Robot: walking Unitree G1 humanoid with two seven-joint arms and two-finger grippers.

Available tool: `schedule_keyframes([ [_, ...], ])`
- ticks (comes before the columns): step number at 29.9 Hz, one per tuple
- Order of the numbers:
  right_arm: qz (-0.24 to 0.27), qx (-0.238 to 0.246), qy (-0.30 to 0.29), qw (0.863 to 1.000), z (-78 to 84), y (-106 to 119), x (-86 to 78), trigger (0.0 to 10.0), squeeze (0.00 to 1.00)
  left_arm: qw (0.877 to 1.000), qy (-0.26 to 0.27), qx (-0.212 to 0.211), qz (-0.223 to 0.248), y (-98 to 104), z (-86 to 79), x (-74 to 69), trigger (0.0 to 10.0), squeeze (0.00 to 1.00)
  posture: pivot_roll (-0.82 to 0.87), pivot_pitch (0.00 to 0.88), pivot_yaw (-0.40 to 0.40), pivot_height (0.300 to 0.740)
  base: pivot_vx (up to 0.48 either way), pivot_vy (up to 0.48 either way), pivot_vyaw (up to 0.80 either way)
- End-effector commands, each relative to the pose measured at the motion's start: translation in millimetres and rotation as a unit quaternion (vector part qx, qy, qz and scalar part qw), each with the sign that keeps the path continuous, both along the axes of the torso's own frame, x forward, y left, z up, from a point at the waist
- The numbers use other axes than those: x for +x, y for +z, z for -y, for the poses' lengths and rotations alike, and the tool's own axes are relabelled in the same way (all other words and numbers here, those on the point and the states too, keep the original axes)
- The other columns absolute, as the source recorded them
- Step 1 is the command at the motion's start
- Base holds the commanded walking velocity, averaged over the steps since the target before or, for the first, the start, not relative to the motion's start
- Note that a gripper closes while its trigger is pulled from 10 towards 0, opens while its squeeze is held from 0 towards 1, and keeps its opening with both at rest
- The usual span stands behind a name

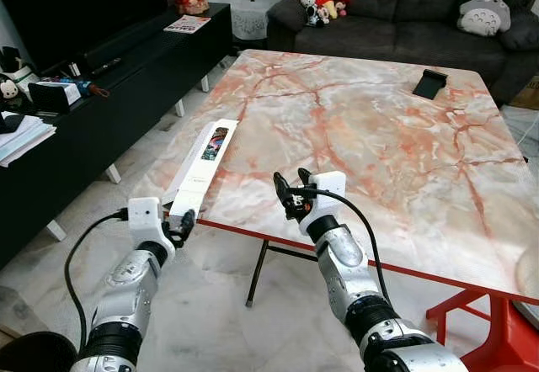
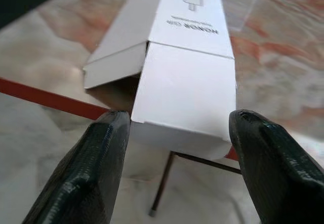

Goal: Picking trash to rubbish bin

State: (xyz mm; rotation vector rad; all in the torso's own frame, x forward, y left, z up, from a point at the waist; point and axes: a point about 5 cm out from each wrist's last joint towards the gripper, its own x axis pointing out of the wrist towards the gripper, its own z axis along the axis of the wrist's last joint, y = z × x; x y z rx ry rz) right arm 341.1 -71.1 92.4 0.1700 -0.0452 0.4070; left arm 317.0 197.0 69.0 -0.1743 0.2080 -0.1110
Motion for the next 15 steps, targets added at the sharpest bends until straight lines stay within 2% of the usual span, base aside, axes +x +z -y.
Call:
schedule_keyframes([
  [1,0.007,-0.008,0.004,1.0,-1.1,2.1,0.3,10.0,0.0,1.0,-0.017,-0.011,-0.001,2.4,5.0,2.3,10.0,0.0,-0.01,0.0,-0.011,0.74,0.0,0.0,0.0],
  [8,0.01,-0.01,0.0,1.0,0.4,3.1,0.7,10.0,0.0,0.999,-0.033,-0.025,0.008,6.7,12.0,3.1,10.0,0.0,-0.02,0.0,-0.009,0.74,0.0,0.0,0.0],
  [15,0.011,-0.008,0.001,1.0,-0.1,3.1,0.6,10.0,0.0,0.999,-0.02,-0.006,0.029,20.5,1.6,5.8,10.0,0.0,-0.01,0.0,-0.01,0.74,0.0,0.0,0.0],
])
